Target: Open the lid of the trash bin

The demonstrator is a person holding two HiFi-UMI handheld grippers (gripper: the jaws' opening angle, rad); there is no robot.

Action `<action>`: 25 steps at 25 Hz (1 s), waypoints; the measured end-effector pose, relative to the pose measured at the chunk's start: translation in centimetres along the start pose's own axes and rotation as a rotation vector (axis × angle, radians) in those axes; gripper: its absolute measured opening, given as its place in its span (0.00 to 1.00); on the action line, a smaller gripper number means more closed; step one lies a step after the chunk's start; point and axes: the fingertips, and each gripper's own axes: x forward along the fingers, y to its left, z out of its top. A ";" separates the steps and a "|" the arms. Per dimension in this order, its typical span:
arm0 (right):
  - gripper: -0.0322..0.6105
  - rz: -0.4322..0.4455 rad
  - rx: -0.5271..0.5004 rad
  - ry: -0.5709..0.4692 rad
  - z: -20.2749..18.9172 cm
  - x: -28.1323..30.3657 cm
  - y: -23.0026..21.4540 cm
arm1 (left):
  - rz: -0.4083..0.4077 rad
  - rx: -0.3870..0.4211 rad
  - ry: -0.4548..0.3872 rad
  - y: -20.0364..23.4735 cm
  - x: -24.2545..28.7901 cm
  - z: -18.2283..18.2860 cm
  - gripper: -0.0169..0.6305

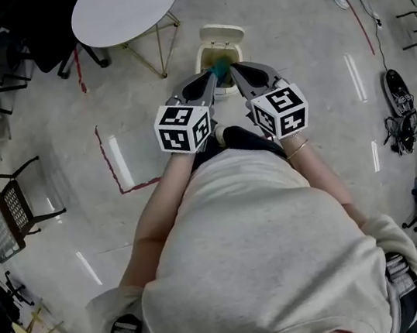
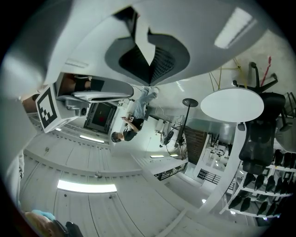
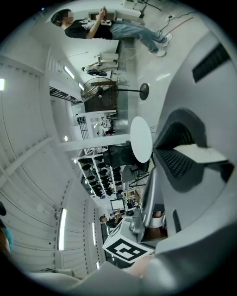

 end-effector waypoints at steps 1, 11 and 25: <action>0.06 0.002 -0.001 0.000 0.0 0.0 0.0 | 0.001 0.000 0.000 0.0 0.0 0.0 0.04; 0.06 0.012 -0.010 0.009 -0.2 0.5 0.1 | 0.000 -0.010 0.009 0.5 0.3 -0.3 0.04; 0.06 0.014 -0.019 0.040 -0.7 1.1 -0.1 | 0.001 -0.012 0.027 1.2 0.9 -0.4 0.04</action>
